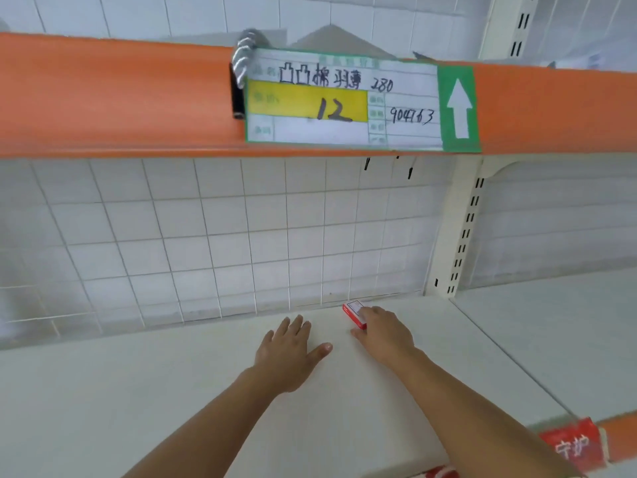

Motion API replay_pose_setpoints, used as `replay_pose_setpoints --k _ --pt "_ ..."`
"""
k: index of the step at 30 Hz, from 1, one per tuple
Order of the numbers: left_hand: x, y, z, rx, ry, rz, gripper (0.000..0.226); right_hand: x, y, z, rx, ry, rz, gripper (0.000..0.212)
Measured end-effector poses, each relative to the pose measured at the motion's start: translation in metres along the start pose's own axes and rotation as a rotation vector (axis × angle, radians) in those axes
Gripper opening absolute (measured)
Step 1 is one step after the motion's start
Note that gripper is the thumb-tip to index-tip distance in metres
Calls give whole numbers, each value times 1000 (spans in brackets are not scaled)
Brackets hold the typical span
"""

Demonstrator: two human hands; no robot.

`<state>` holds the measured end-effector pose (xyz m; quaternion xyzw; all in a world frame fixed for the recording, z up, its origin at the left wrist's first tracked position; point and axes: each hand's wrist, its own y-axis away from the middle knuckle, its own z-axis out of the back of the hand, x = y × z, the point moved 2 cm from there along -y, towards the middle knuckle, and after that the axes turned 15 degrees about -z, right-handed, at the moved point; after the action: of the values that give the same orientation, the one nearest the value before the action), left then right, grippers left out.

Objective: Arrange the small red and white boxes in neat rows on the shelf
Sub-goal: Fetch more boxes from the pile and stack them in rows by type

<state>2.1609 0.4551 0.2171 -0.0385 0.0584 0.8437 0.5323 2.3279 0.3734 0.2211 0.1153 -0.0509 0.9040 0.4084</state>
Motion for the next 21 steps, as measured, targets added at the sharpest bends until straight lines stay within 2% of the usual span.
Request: replay_pose_setpoints --k 10,21 --pt "18 31 -4 -3 21 199 74 14 -21 -7 -82 -106 20 32" --pt "36 148 7 -83 15 486 74 115 77 -20 -14 -186 541 39"
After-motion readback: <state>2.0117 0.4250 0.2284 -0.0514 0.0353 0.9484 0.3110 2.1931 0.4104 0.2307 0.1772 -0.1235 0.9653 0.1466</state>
